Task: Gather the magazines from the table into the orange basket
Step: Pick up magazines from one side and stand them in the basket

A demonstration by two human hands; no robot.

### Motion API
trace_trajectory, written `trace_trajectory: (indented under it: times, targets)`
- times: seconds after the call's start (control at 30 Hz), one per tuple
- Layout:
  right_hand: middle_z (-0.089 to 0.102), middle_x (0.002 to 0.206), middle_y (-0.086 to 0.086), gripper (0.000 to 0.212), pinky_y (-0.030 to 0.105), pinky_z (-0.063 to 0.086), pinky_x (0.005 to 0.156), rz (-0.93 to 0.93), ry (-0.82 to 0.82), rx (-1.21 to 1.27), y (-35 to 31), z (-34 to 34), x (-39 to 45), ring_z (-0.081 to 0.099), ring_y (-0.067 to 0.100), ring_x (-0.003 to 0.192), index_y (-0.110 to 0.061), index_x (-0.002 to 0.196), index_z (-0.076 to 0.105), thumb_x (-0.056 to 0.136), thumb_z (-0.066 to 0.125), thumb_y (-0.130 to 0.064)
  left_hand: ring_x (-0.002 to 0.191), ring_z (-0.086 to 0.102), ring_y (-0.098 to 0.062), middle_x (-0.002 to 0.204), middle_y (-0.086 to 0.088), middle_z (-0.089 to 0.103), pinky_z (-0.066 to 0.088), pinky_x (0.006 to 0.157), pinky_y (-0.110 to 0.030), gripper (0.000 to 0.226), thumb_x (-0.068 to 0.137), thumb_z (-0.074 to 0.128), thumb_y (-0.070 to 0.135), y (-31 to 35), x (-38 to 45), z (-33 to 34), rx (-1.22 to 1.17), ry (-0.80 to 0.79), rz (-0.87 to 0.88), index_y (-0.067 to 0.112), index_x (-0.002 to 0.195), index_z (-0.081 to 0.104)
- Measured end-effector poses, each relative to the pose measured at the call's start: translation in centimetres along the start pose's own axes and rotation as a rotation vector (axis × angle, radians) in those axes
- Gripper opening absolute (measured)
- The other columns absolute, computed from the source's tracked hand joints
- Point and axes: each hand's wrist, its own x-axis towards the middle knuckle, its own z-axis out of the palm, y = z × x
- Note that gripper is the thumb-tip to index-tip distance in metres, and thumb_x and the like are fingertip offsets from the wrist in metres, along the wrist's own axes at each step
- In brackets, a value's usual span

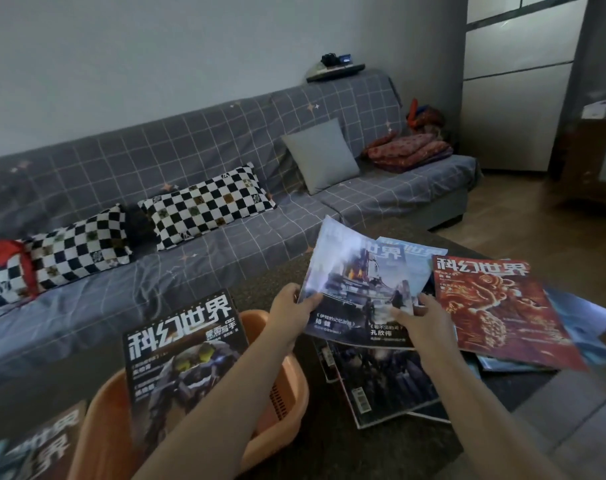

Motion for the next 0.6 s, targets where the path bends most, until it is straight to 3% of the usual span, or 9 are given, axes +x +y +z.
trace_trajectory:
  times: [0.1, 0.17, 0.27, 0.37, 0.5, 0.6]
  targets:
    - [0.070, 0.096, 0.008, 0.029, 0.044, 0.057, 0.075, -0.021, -0.163, 0.060, -1.4, -0.2, -2.3, 0.070, 0.025, 0.080, -0.015, 0.114, 0.061, 0.085, 0.067, -0.018, 0.090, 0.067, -0.026, 0.102, -0.011, 0.066, 0.058, 0.081, -0.041, 0.014, 0.092, 0.063, 0.021, 0.0, -3.5, -2.2, -0.144, 0.063, 0.007, 0.012, 0.099, 0.055]
    - [0.070, 0.092, 0.008, 0.020, 0.046, 0.057, 0.078, -0.039, -0.227, 0.073, -2.4, 0.1, -3.9, 0.070, 0.026, 0.080, -0.019, 0.104, 0.062, 0.085, 0.067, -0.019, 0.089, 0.068, -0.028, 0.099, -0.012, 0.068, 0.058, 0.081, -0.045, 0.012, 0.093, 0.062, 0.021, -0.2, -5.9, -3.7, -0.194, 0.110, 0.023, 0.012, 0.097, 0.055]
    - [0.069, 0.101, 0.007, 0.028, 0.049, 0.056, 0.081, -0.084, -0.246, 0.071, -3.3, 1.5, -6.2, 0.069, 0.028, 0.087, -0.021, 0.110, 0.057, 0.084, 0.068, -0.022, 0.087, 0.071, -0.028, 0.098, -0.011, 0.071, 0.059, 0.081, -0.049, 0.010, 0.093, 0.062, 0.020, -0.3, -9.1, -5.9, -0.259, 0.158, 0.052, 0.014, 0.100, 0.057]
    - [0.066, 0.108, 0.006, 0.043, 0.052, 0.055, 0.081, -0.134, -0.282, 0.022, -3.7, 3.2, -8.0, 0.067, 0.029, 0.091, -0.025, 0.118, 0.050, 0.081, 0.070, -0.031, 0.085, 0.071, -0.023, 0.099, -0.008, 0.071, 0.060, 0.075, -0.044, 0.016, 0.093, 0.061, 0.020, -0.7, -11.7, -8.1, -0.254, 0.220, 0.080, 0.014, 0.108, 0.058]
    - [0.066, 0.103, 0.006, 0.035, 0.047, 0.058, 0.074, -0.174, -0.363, -0.004, -3.9, 5.4, -10.2, 0.069, 0.026, 0.081, -0.027, 0.115, 0.046, 0.086, 0.066, -0.023, 0.094, 0.070, -0.021, 0.106, -0.003, 0.070, 0.059, 0.082, -0.047, 0.030, 0.092, 0.064, 0.019, -2.0, -14.4, -11.2, -0.276, 0.267, 0.094, 0.017, 0.120, 0.056]
    - [0.066, 0.105, 0.006, 0.035, 0.046, 0.057, 0.077, -0.195, -0.426, -0.024, -3.8, 7.3, -11.5, 0.068, 0.026, 0.086, -0.029, 0.113, 0.046, 0.086, 0.066, -0.023, 0.089, 0.068, -0.013, 0.104, 0.003, 0.068, 0.059, 0.065, -0.028, 0.031, 0.091, 0.064, 0.016, -3.4, -16.1, -13.2, -0.291, 0.296, 0.086, 0.025, 0.118, 0.051]
